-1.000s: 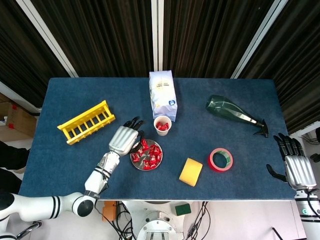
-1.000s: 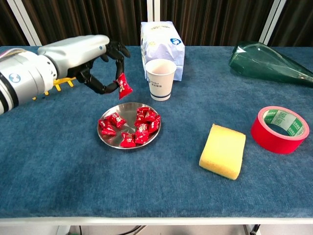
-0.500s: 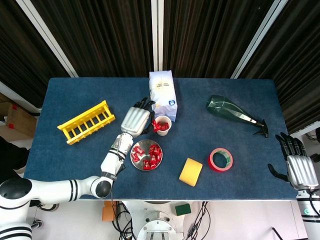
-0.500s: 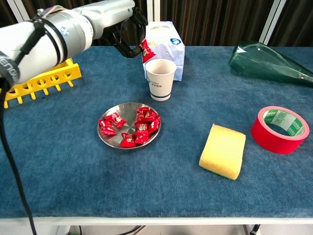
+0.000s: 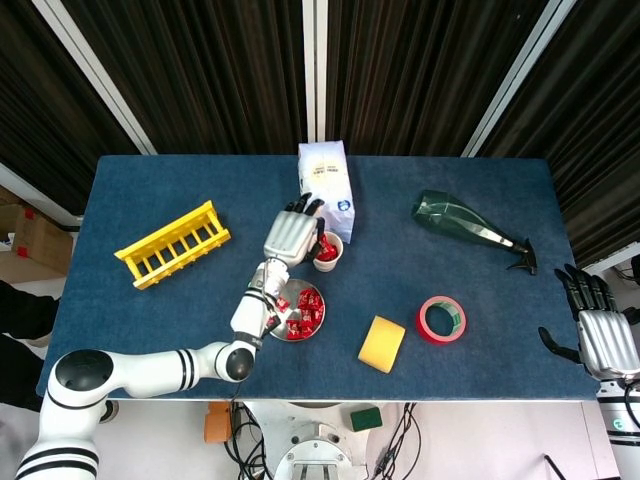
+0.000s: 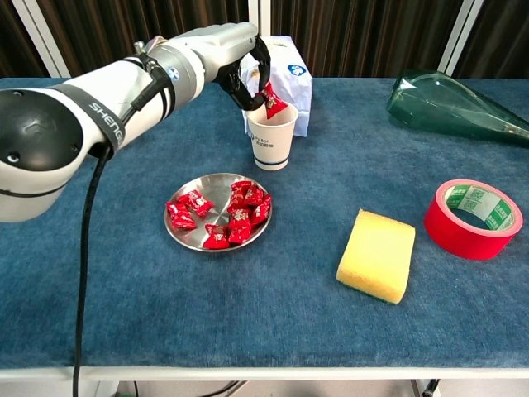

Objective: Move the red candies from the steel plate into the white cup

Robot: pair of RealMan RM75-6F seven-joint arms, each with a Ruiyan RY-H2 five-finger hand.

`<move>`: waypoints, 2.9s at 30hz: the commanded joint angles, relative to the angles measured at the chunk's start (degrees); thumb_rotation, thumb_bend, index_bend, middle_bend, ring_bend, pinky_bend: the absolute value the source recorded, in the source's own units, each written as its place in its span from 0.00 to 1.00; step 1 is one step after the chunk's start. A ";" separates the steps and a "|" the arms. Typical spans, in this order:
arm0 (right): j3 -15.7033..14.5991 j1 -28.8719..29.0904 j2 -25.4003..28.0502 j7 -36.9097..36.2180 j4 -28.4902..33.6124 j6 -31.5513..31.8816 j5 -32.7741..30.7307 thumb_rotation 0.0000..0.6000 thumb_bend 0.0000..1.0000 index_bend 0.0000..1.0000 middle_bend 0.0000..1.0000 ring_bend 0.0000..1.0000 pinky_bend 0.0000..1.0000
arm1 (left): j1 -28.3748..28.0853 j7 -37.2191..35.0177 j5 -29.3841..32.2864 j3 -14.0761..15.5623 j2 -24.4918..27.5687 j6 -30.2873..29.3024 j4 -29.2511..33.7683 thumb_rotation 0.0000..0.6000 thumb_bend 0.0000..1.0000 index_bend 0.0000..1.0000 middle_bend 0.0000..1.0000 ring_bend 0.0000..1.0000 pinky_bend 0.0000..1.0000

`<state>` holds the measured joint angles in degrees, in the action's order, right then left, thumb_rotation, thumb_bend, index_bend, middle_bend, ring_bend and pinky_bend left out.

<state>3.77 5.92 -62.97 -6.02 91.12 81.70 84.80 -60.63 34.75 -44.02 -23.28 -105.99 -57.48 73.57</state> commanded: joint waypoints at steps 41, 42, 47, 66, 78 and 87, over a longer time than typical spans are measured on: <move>-0.64 0.08 -0.56 1.31 0.25 -0.24 0.85 1.00 0.29 0.00 0.00 0.00 0.00 | 18.32 2.00 -13.71 24.19 16.17 -10.37 28.58 1.00 0.35 0.35 0.15 0.03 0.20; -0.63 0.08 -0.59 1.35 0.26 -0.25 0.81 1.00 0.29 0.00 0.00 0.00 0.00 | 18.38 2.08 -13.43 24.27 16.18 -9.93 28.27 1.00 0.35 0.35 0.15 0.03 0.20; -0.51 0.19 -0.70 1.61 0.23 -0.50 0.48 1.00 0.29 0.00 0.00 0.00 0.00 | 18.62 2.62 -13.00 24.36 15.89 -8.34 26.16 1.00 0.32 0.34 0.15 0.03 0.20; -0.37 0.32 -0.89 2.05 0.20 -0.71 0.07 1.00 0.29 0.00 0.00 0.00 0.00 | 18.69 2.27 -16.33 23.20 12.89 -4.82 20.53 1.00 0.31 0.36 0.14 0.03 0.20; -0.30 0.37 -0.74 1.70 0.14 -0.81 -0.06 1.00 0.29 0.00 0.00 0.00 0.00 | 18.71 2.10 -17.39 22.55 11.46 -3.34 19.25 1.00 0.31 0.39 0.14 0.03 0.20; -0.28 0.31 -0.71 1.69 0.19 -0.68 -0.06 1.00 0.29 0.00 0.00 0.00 0.00 | 18.83 2.43 -17.83 22.06 10.29 -3.09 17.60 1.00 0.31 0.44 0.14 0.03 0.20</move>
<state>3.48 6.23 -63.68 -4.33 91.31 81.03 84.74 -41.83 37.15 -61.80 -1.16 -95.63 -60.51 91.23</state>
